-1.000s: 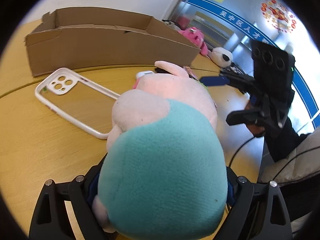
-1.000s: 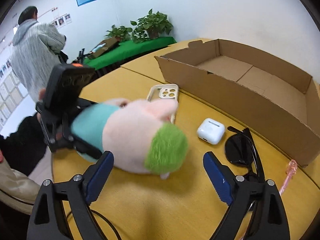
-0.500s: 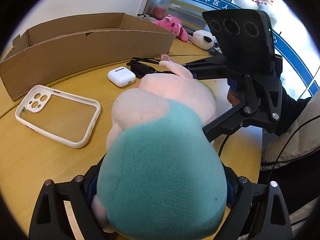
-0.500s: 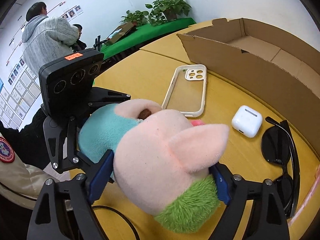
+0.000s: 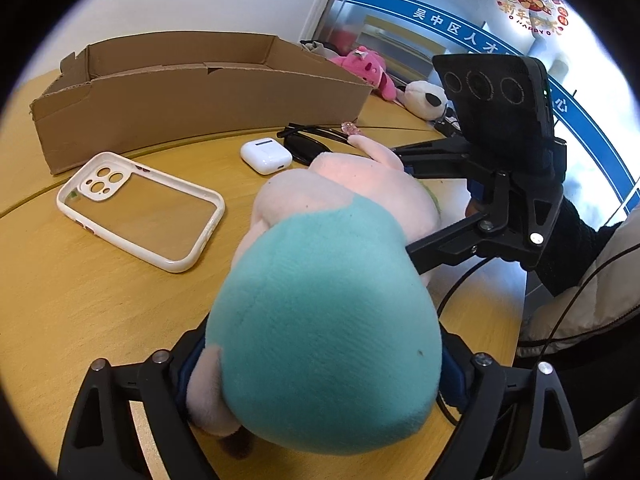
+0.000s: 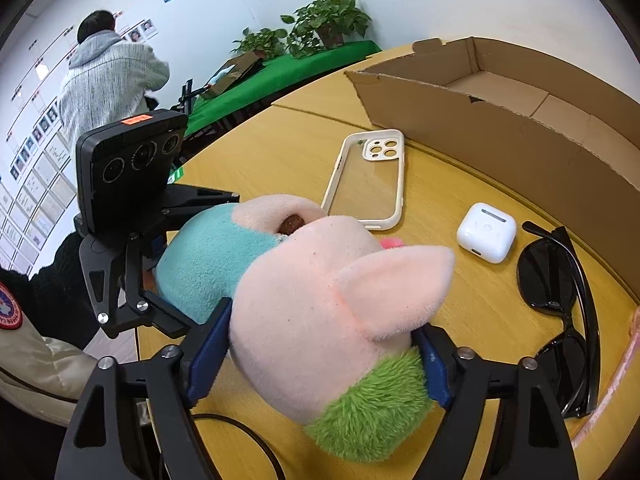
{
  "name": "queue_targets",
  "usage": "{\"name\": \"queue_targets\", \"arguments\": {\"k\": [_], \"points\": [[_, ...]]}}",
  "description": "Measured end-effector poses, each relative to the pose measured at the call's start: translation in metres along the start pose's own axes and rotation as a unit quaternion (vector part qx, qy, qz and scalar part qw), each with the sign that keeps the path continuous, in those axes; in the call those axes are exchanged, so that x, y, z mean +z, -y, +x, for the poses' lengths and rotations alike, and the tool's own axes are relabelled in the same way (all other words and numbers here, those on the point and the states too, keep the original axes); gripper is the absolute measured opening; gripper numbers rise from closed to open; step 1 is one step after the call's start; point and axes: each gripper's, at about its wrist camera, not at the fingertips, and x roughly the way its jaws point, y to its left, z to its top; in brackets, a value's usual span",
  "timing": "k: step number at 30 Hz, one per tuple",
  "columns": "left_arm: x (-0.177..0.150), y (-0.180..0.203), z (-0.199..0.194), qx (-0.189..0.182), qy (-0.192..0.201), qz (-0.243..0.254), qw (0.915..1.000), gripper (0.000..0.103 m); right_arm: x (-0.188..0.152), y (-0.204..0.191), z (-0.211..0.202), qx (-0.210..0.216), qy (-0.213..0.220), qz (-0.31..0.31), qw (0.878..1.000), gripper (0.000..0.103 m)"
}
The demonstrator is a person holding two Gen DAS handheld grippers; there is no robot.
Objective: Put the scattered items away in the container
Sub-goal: 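Lift the plush pig off the table with both grippers, then carry the plush pig with both grippers over the cardboard box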
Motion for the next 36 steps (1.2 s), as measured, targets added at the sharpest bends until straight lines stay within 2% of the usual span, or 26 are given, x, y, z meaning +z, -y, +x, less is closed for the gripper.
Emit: {"name": "queue_targets", "arguments": {"k": [5,13,24,31,36], "points": [[0.014,0.004,-0.009,0.013,0.01,-0.005,0.9999,0.085,0.006,-0.005,-0.017,-0.015,0.018,0.002,1.0,0.076],[0.077,0.014,-0.042,0.032,0.061,0.028,0.9973,0.084,0.053,-0.008,-0.073,-0.055,0.075,-0.029,0.995,0.075],[0.21,0.003,-0.084,0.072,0.127,0.059,0.9875,0.084,0.171,0.029,-0.146,-0.107,0.13,-0.082,0.982,0.075],[0.284,-0.022,-0.105,0.086,0.153,0.072,0.9818,0.084,0.243,0.058,-0.167,-0.129,0.141,-0.107,0.976,0.075],[0.329,-0.045,-0.11,0.101,0.156,0.075,0.9797,0.084,0.293,0.089,-0.17,-0.139,0.153,-0.117,0.971,0.075]]}}
